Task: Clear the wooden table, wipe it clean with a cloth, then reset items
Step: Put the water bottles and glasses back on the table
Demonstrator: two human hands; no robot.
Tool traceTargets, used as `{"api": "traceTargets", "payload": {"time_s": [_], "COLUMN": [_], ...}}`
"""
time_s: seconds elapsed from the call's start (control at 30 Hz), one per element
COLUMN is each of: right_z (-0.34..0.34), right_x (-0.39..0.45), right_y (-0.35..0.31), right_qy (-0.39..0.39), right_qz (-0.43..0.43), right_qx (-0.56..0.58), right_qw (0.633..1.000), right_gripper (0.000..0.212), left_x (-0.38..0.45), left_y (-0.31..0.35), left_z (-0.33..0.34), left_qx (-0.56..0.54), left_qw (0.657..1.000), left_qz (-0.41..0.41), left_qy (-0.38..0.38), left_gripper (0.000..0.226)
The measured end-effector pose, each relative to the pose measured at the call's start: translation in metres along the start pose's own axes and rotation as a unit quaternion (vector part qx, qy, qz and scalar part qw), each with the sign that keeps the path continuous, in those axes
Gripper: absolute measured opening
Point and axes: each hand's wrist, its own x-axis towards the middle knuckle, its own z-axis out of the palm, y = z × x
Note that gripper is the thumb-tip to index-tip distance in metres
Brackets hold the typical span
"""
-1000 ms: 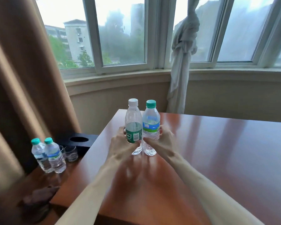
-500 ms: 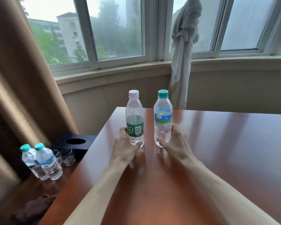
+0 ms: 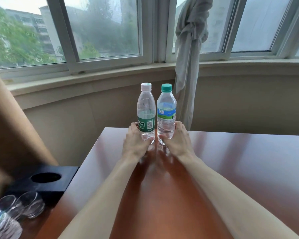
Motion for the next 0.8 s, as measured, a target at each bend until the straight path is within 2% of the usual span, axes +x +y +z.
{"api": "traceTargets", "payload": {"time_s": [0.13,0.3,0.37,0.5,0.57,0.67,0.8], "right_z": [0.005,0.002,0.000,-0.018,-0.027,-0.036,-0.028], "right_x": [0.008,0.006,0.006,0.000,-0.010,-0.047,-0.112], "right_y": [-0.003,-0.004,-0.007,-0.019,-0.026,-0.047,-0.096], "right_qy": [0.002,-0.021,-0.038,-0.115,-0.140,-0.184,-0.229], "right_qz": [-0.012,0.010,0.026,0.052,0.075,0.069,-0.008], "right_qx": [-0.005,-0.028,-0.044,-0.148,-0.173,-0.187,-0.176], "right_qw": [1.000,0.999,0.998,0.981,0.972,0.962,0.957], "right_gripper": [0.042,0.040,0.049,0.068,0.072,0.075,0.059], "left_x": [0.011,0.009,0.007,-0.009,-0.024,-0.052,-0.106], "left_y": [0.001,0.009,0.012,0.022,0.026,0.023,0.005], "left_z": [0.013,0.010,0.008,-0.013,-0.037,-0.086,-0.158], "left_qx": [0.012,0.020,0.022,0.092,0.123,0.170,0.247], "left_qw": [1.000,1.000,0.999,0.990,0.981,0.971,0.952], "left_qz": [-0.011,-0.022,-0.029,-0.012,-0.004,0.012,0.058], "left_qy": [0.022,-0.003,-0.027,-0.104,-0.150,-0.170,-0.170], "left_gripper": [0.068,0.067,0.070,0.093,0.083,0.063,0.048]}}
